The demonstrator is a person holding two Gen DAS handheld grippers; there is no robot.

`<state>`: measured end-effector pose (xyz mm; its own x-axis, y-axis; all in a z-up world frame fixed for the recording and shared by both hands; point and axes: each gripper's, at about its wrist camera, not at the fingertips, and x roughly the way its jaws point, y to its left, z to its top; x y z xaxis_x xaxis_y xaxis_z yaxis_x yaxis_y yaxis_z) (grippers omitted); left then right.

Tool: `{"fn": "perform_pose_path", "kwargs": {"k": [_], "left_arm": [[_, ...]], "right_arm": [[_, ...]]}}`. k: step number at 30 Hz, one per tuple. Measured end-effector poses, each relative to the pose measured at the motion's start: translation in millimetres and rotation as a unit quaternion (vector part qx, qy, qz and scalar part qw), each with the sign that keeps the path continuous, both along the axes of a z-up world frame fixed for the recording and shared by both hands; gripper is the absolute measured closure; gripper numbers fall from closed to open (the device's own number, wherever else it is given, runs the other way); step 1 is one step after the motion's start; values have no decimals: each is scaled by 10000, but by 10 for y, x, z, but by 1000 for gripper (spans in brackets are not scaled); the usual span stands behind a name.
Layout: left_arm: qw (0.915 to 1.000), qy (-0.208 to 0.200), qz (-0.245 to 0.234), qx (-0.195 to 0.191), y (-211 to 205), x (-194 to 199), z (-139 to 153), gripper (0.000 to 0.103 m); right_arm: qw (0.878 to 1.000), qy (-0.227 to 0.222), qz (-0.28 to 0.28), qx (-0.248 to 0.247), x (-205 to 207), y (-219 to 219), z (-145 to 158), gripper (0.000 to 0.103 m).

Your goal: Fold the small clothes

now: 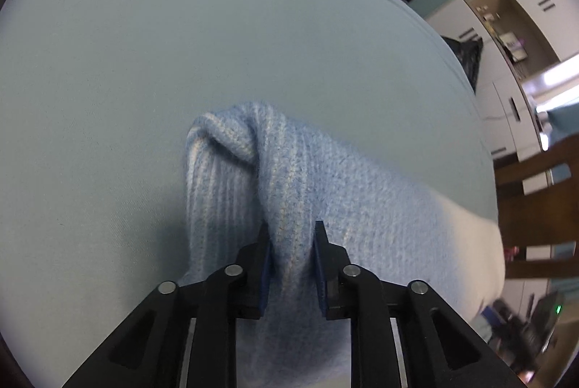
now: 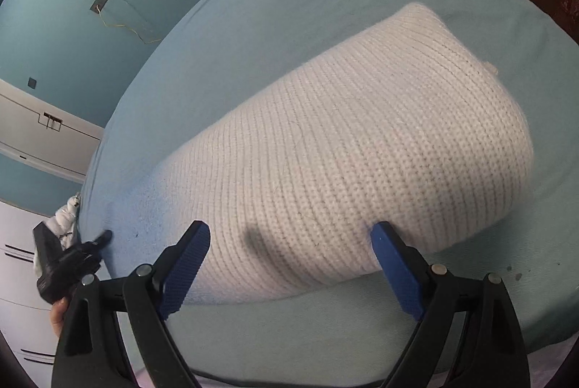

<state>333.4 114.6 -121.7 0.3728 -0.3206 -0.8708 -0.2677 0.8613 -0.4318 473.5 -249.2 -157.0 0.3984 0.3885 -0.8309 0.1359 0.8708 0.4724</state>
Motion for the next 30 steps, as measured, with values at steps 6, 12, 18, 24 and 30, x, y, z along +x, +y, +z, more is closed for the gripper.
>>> {"fn": "perform_pose_path", "kwargs": {"k": [6, 12, 18, 24, 30], "left_arm": [[9690, -1338, -370, 2043, -681, -317, 888, 2], [9536, -1733, -1332, 2071, -1568, -423, 699, 0], [9491, -1006, -1372, 2652, -1967, -330, -223, 0], [9389, -1123, -1352, 2958, -2192, -304, -277, 0], [9397, -1185, -1400, 2888, -2162, -237, -319, 0]], "right_arm": [[9968, -673, 243, -359, -260, 175, 382, 14], [9812, -1036, 648, -1495, -218, 524, 321, 14], [9659, -483, 1031, -2326, 6, 502, -7, 8], [9369, -673, 1336, -3161, -5, 625, -231, 1], [9599, -937, 1212, -2347, -80, 329, 272, 2]]}}
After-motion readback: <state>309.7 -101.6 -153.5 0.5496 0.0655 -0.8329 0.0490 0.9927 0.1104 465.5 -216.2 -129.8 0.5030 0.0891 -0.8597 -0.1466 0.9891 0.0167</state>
